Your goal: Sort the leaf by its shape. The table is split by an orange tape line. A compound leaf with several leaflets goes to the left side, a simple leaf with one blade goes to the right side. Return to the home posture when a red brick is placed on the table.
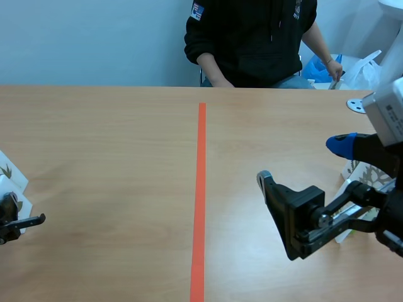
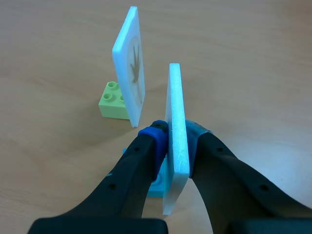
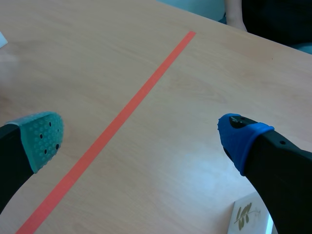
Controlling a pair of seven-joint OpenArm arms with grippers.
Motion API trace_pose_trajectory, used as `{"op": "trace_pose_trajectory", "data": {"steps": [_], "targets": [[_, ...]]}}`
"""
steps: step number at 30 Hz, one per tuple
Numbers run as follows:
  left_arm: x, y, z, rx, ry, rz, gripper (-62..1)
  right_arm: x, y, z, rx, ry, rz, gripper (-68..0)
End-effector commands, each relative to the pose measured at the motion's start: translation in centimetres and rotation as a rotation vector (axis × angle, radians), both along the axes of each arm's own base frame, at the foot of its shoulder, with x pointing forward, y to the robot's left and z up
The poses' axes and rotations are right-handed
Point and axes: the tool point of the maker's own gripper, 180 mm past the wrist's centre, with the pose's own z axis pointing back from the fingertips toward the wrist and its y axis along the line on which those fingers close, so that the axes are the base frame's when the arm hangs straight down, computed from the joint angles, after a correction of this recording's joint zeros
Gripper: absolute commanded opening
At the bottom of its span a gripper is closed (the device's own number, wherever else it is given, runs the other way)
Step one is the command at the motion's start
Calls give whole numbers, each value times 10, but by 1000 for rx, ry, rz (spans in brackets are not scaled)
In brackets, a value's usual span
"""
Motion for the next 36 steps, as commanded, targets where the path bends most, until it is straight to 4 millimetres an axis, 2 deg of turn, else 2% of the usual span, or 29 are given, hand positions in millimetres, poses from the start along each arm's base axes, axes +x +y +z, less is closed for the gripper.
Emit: {"op": "trace_pose_trajectory", "data": {"steps": [1,8,14,16,21,25,30,36], "targets": [[8,3,17,18,-54,-7,-559,3,1,8,16,-30,-1,1],[9,5,20,29,-60,-9,-370,3,1,8,16,-30,-1,1],[9,14,34,70,-105,-32,-121,3,1,9,16,-31,0,1],[9,14,38,73,-114,-55,-64,3,1,9,17,-33,0,1],[9,6,64,46,-177,-124,8,3,1,9,17,-33,-1,1],[6,-14,90,42,-225,-227,14,3,1,9,17,-33,-1,1],[-5,-61,116,0,-247,-411,14,3,0,9,16,-33,-1,1],[-28,-128,138,-47,-192,-664,14,7,-12,11,-10,-45,-30,1]]}}
